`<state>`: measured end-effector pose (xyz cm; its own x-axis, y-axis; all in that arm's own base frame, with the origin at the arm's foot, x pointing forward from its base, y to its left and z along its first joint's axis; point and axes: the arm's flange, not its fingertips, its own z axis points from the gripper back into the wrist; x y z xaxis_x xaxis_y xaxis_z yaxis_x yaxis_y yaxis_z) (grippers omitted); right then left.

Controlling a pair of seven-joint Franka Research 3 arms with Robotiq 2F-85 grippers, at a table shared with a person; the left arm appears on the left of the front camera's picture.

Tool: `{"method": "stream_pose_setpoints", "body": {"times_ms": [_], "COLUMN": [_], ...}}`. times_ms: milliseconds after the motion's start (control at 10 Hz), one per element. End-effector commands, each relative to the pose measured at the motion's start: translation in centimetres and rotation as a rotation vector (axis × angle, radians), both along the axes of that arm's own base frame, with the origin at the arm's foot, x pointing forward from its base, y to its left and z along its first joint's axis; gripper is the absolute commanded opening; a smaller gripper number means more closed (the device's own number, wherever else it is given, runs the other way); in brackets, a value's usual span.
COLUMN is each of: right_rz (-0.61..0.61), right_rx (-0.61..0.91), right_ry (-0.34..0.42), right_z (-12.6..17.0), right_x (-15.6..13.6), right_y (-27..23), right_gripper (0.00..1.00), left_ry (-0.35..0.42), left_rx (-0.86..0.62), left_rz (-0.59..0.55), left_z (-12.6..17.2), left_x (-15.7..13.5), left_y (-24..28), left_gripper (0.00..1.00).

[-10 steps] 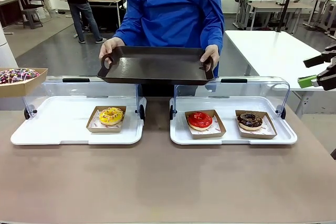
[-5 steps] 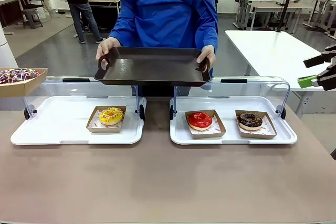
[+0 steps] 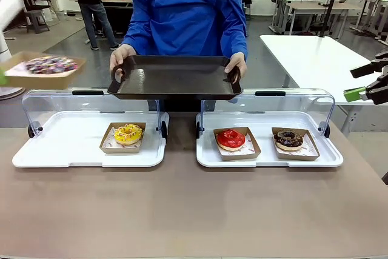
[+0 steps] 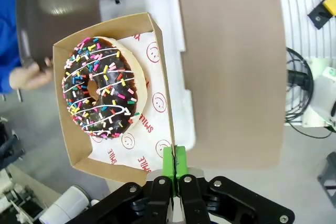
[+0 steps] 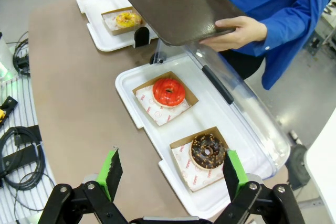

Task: Provide the desired donut to the person.
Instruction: Place the picked Paper togo box onto the Handle tray extended by the person.

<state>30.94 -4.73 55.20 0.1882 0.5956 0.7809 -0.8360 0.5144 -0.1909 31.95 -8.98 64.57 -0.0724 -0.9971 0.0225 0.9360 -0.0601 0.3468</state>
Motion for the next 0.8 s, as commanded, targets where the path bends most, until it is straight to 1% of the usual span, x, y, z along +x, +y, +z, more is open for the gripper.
{"method": "stream_pose_setpoints", "body": {"times_ms": [0,100,200,300,500,600,700], "right_rz": [0.016,0.016,0.016,0.016,0.016,0.016,0.016], "right_rx": [0.011,0.011,0.011,0.011,0.011,0.011,0.011], "right_ry": [-0.006,-0.006,-0.006,-0.006,-0.006,-0.006,-0.006], "right_z": [-0.2,-0.2,-0.2,-0.2,-0.2,-0.2,-0.2], "right_x": [0.1,0.1,0.1,0.1,0.1,0.1,0.1], "right_y": [0.0,0.0,0.0,0.0,0.0,0.0,0.0], "right_gripper": [1.00,1.00,1.00,1.00,1.00,1.00,1.00], "left_ry": [0.032,-0.010,-0.014,-0.010,-0.009,-0.048,-0.028], "left_rx": [-0.010,0.012,0.016,0.022,0.033,-0.011,-0.025], "left_rz": [-0.028,-0.051,-0.192,-0.193,-0.146,-0.140,-0.125], "left_z": [0.8,0.6,0.1,-1.1,-2.8,-3.9,-4.9], "left_x": [7.9,10.9,13.9,16.5,19.6,20.7,21.0], "left_y": [-3.7,-5.7,-8.1,-9.7,-11.8,-12.8,-13.4], "left_gripper": [0.01,0.01,0.01,0.01,0.01,0.01,0.01]}}
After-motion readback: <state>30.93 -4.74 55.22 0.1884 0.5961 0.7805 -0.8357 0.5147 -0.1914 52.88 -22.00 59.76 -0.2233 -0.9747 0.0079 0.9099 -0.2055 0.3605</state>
